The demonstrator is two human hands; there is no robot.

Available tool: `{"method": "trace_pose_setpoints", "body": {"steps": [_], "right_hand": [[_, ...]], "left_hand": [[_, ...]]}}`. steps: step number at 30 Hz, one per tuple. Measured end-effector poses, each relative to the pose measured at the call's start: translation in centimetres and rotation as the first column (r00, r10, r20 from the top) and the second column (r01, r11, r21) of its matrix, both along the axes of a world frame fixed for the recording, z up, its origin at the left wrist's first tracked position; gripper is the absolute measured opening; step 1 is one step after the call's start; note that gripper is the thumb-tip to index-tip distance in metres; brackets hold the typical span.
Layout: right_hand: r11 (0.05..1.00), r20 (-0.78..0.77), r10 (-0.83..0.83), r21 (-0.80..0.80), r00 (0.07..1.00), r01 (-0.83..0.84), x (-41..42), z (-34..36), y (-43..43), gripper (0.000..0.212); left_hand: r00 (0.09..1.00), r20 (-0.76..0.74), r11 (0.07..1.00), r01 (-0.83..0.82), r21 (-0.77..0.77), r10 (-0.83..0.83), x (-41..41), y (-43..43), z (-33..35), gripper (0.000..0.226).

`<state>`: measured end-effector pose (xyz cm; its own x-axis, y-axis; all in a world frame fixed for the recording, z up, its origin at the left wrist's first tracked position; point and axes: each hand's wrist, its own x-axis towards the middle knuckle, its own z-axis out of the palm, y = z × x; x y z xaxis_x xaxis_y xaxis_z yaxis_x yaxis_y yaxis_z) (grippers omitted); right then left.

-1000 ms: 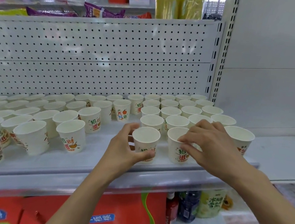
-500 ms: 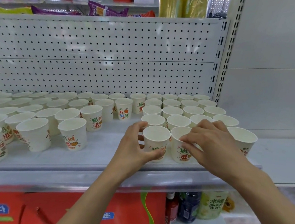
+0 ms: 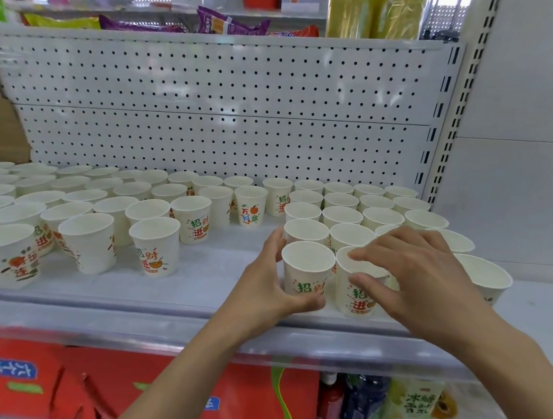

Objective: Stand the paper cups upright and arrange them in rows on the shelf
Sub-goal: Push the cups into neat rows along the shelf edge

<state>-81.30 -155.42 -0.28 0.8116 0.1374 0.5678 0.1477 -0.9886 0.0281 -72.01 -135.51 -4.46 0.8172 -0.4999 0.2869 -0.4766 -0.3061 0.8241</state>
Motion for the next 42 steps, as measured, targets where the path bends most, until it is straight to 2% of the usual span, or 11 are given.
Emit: {"method": "trace_pose_setpoints", "body": {"steps": [7, 12, 15, 19, 25, 28, 30, 32, 36, 40, 42], "right_hand": [[0.989, -0.070, 0.127, 0.090, 0.990, -0.120, 1.6, 1.8, 0.6, 0.047], [0.951, -0.136, 0.256, 0.215, 0.957, -0.223, 5.0, 4.9, 2.4, 0.037], [0.960, -0.196, 0.244, 0.190, 0.950, -0.208, 9.1, 6.7, 3.9, 0.026], [0.986, -0.294, 0.160, 0.101, 0.942, -0.136, 15.7, 8.3, 6.0, 0.019], [0.993, -0.466, -0.056, -0.118, 0.883, 0.001, 24.5, 7.8, 8.6, 0.030], [0.989, -0.552, -0.102, -0.148, 0.827, 0.023, 26.8, 6.5, 9.4, 0.034], [0.973, -0.565, -0.141, -0.232, 0.813, 0.007, 27.7, 5.7, 10.0, 0.023], [0.961, -0.558, -0.155, -0.276, 0.815, -0.006, 28.0, 5.4, 10.4, 0.012], [0.969, -0.636, -0.130, -0.245, 0.761, -0.038, 26.2, 6.1, 11.1, 0.014], [0.985, -0.771, -0.053, -0.146, 0.635, -0.095, 23.6, 6.8, 12.0, 0.021], [0.995, -0.792, 0.013, -0.051, 0.611, -0.087, 22.9, 7.5, 12.3, 0.024]], "left_hand": [[0.991, 0.081, 0.989, -0.116, 0.090, 0.109, -1.0, 1.5, 0.3, 0.118], [0.966, 0.221, 0.968, -0.176, 0.181, 0.134, 0.1, 6.3, 3.4, 0.081], [0.941, 0.323, 0.939, -0.194, 0.282, 0.098, 4.0, 9.4, 6.3, 0.057], [0.944, 0.329, 0.919, -0.132, 0.371, 0.003, 11.3, 11.5, 10.0, 0.032], [0.935, 0.332, 0.844, -0.073, 0.532, -0.128, 20.8, 10.2, 12.6, 0.022], [0.927, 0.297, 0.726, -0.039, 0.687, -0.231, 23.8, 9.0, 11.4, 0.024], [0.906, 0.300, 0.645, -0.041, 0.763, -0.298, 25.1, 8.5, 10.0, 0.028], [0.894, 0.297, 0.648, -0.010, 0.761, -0.335, 25.8, 8.2, 9.1, 0.021], [0.882, 0.242, 0.689, 0.119, 0.715, -0.404, 25.4, 8.9, 9.2, 0.014], [0.875, 0.060, 0.626, 0.294, 0.722, -0.481, 23.8, 10.6, 9.6, 0.010], [0.859, 0.053, 0.632, 0.333, 0.700, -0.510, 24.0, 11.2, 10.7, 0.014]]}}
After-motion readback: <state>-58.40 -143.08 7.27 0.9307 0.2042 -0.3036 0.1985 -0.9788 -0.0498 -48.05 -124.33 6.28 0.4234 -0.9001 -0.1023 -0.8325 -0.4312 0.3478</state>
